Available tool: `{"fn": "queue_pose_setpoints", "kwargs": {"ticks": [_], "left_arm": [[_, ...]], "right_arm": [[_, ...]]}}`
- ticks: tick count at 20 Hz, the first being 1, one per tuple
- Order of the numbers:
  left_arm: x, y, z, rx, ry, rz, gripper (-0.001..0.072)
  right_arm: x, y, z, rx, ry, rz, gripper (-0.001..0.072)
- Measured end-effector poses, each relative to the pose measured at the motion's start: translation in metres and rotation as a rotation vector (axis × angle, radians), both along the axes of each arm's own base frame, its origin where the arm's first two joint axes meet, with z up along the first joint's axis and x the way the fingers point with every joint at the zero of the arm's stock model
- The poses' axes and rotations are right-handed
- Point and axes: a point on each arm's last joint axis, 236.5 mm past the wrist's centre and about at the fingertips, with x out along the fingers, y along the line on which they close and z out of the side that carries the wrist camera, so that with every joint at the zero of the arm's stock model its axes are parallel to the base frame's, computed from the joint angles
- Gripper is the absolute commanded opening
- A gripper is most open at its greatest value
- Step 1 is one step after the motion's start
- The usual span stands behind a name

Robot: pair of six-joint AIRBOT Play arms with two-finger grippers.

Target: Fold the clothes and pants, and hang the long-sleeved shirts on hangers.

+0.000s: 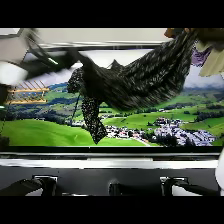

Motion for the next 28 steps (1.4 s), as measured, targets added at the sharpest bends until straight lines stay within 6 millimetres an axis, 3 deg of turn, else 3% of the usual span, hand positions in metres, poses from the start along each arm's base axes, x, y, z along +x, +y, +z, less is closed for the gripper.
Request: {"fn": "queue_pose_setpoints", "kwargs": {"ticks": [3, 6, 9, 12, 13, 15, 16, 18, 20, 22, 24, 25, 28], "left_arm": [[-0.046, 0.062, 0.13, 0.009, -0.286, 0.109, 0.0016], [-0.113, 0.102, 0.212, 0.018, -0.501, 0.19, 0.0016], [-0.181, 0.125, 0.258, 0.03, -0.651, 0.244, 0.0016], [-0.233, 0.142, 0.282, 0.054, -0.754, 0.297, 0.0016], [-0.246, 0.147, 0.286, 0.067, -0.778, 0.316, 0.0016], [-0.255, 0.154, 0.286, 0.097, -0.784, 0.344, 0.0016], [-0.252, 0.156, 0.282, 0.111, -0.775, 0.355, 0.0016], [-0.234, 0.158, 0.269, 0.142, -0.734, 0.368, 0.0016], [-0.195, 0.158, 0.246, 0.178, -0.659, 0.376, 0.0016], [-0.147, 0.157, 0.224, 0.2, -0.602, 0.385, 0.0015], [-0.085, 0.154, 0.193, 0.221, -0.535, 0.391, 0.0016], [-0.054, 0.151, 0.173, 0.227, -0.49, 0.39, 0.0016], [0.042, 0.142, 0.083, 0.251, -0.294, 0.372, 0.0015]], "right_arm": [[-0.058, 0.001, 0.104, -0.01, -0.286, -0.006, 0.0021], [-0.145, 0.004, 0.184, -0.098, -0.509, -0.005, 0.0021], [-0.24, 0.007, 0.238, -0.207, -0.686, -0.018, 0.0021], [-0.324, 0.008, 0.27, -0.281, -0.827, -0.045, 0.0021], [-0.343, 0.009, 0.276, -0.291, -0.861, -0.052, 0.0021], [-0.358, 0.008, 0.279, -0.296, -0.881, -0.06, 0.0021], [-0.356, 0.008, 0.279, -0.283, -0.878, -0.059, 0.0021], [-0.332, 0.006, 0.273, -0.254, -0.839, -0.056, 0.0021], [-0.28, 0.004, 0.255, -0.22, -0.753, -0.044, 0.0022], [-0.215, 0.001, 0.227, -0.172, -0.646, -0.032, 0.0022], [-0.139, 0.004, 0.184, -0.11, -0.514, -0.002, 0.0022], [-0.098, 0.006, 0.151, -0.077, -0.426, 0.017, 0.0022], [0.003, 0.019, 0.042, 0.028, -0.17, 0.075, 0.0023]]}}
